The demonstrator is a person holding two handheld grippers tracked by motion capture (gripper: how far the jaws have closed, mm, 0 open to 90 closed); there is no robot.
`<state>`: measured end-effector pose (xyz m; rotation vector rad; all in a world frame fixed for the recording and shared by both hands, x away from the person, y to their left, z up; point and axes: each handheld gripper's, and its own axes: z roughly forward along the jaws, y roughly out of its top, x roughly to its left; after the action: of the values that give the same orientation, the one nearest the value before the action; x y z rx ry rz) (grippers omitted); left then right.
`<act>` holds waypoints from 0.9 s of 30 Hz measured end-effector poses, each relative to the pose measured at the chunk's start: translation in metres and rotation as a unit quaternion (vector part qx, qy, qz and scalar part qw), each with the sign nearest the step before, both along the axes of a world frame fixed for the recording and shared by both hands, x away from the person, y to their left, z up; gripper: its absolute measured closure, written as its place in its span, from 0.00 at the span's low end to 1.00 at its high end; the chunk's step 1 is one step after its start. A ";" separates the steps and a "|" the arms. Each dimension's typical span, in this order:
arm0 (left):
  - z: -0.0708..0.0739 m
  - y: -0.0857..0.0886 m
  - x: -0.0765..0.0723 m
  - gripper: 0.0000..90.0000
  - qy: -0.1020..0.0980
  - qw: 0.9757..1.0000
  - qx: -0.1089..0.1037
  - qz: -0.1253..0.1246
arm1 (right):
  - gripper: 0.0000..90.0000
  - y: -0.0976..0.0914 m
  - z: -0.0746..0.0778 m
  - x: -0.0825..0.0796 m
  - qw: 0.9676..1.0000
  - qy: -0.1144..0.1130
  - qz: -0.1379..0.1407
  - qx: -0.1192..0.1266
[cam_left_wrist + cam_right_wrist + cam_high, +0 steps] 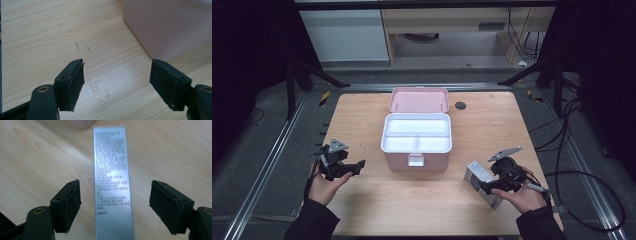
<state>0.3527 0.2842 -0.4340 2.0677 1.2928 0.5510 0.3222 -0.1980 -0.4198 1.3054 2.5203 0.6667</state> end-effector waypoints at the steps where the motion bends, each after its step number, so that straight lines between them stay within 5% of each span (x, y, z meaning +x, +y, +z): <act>1: 0.000 -0.001 0.000 0.30 0.000 1.000 0.001 0.000 | 0.29 0.000 -0.002 0.000 1.000 0.005 0.001 -0.004; 14: -0.005 -0.005 0.001 0.30 0.008 1.000 0.008 -0.010 | 0.46 0.012 -0.023 0.008 0.997 0.055 0.017 -0.045; 27: -0.007 -0.005 0.002 0.31 0.013 1.000 0.010 -0.012 | 0.61 0.017 -0.027 0.020 0.994 0.086 0.020 -0.070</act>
<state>0.3548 0.2793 -0.4405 2.1117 1.2801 0.5295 0.3421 -0.1815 -0.4466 1.3174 2.6809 0.3919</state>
